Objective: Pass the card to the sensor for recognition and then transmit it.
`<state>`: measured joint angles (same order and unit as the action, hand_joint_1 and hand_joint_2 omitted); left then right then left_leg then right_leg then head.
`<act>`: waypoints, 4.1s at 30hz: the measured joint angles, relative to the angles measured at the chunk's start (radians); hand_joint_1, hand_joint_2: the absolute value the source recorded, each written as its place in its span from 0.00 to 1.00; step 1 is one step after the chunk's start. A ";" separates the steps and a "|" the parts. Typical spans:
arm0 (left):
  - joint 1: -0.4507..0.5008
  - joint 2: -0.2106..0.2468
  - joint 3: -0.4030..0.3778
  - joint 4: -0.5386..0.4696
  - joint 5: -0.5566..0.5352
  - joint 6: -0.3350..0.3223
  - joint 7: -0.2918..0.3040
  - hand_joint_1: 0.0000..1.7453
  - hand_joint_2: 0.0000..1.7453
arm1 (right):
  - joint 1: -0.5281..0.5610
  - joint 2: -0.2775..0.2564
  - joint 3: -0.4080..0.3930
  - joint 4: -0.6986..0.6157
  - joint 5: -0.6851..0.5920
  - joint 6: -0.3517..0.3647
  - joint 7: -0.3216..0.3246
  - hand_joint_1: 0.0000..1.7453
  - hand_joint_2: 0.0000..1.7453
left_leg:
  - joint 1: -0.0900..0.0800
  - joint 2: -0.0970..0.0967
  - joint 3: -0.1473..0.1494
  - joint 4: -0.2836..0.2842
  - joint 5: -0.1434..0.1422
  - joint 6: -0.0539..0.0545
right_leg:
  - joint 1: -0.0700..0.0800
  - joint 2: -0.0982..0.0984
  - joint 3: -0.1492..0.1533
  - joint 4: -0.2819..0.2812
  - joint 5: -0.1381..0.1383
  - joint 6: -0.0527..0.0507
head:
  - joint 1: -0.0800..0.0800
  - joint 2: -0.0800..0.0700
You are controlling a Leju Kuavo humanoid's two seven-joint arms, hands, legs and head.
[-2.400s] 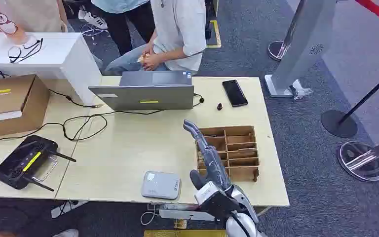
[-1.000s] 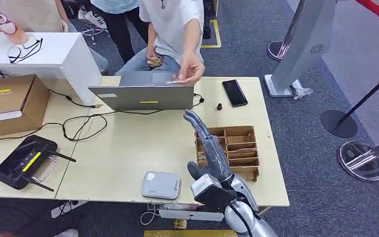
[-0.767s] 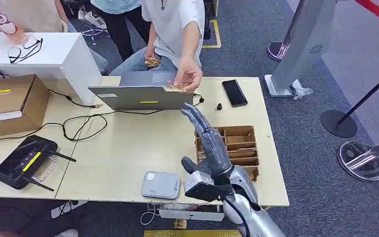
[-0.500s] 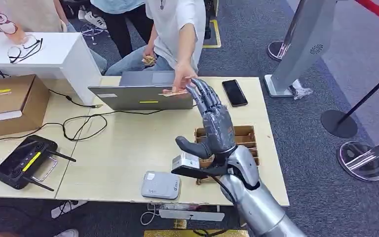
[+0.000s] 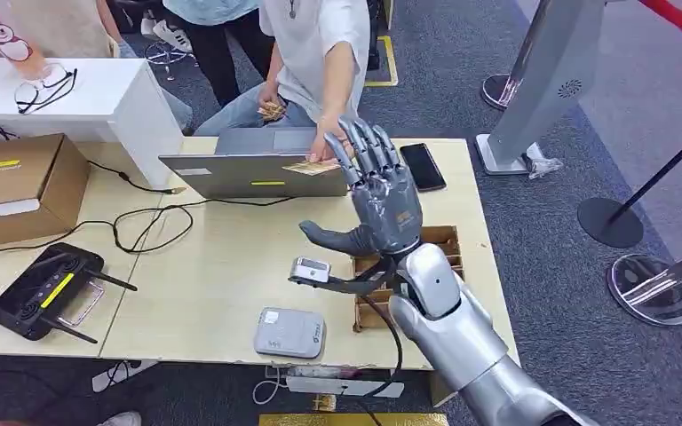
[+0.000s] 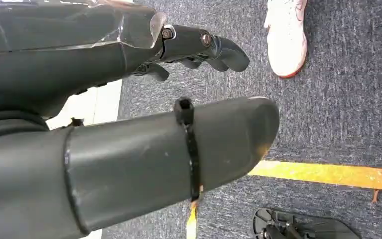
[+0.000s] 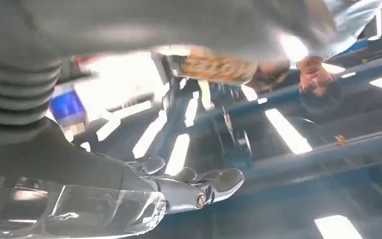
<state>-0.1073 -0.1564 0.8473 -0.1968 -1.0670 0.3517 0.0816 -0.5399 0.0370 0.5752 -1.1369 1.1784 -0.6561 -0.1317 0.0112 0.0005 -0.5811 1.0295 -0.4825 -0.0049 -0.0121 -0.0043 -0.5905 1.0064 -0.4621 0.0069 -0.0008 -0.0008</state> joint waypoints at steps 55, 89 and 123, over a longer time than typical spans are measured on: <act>-0.002 -0.002 -0.002 0.000 -0.006 0.006 0.005 0.00 0.00 | -0.025 0.048 0.016 0.118 0.130 0.031 0.086 1.00 1.00 | 0.000 0.000 0.000 0.000 0.000 0.000 | 0.000 0.000 0.000 0.000 0.000 0.000 | 0.000 0.000; -0.005 -0.002 -0.002 0.000 -0.009 0.006 0.009 0.00 0.00 | -0.022 0.048 0.014 0.100 0.145 0.048 0.090 1.00 1.00 | 0.000 0.000 0.000 0.000 0.000 0.000 | 0.000 0.000 0.000 0.000 0.000 0.000 | 0.000 0.000; -0.004 -0.006 -0.002 0.000 -0.004 0.010 0.003 0.00 0.00 | -0.031 0.048 -0.006 -0.024 -0.586 0.536 -0.107 1.00 1.00 | 0.000 0.000 0.000 0.000 0.000 0.000 | 0.000 0.000 0.000 0.000 0.000 0.000 | 0.000 0.000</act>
<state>-0.1117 -0.1629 0.8453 -0.1968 -1.0712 0.3616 0.0847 -0.5704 0.0854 0.5695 -1.1608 0.5923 -0.1197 -0.2392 0.0112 0.0006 -0.5810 1.0295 -0.4825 -0.0050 -0.0121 -0.0041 -0.5909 1.0064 -0.4622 0.0068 -0.0008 -0.0008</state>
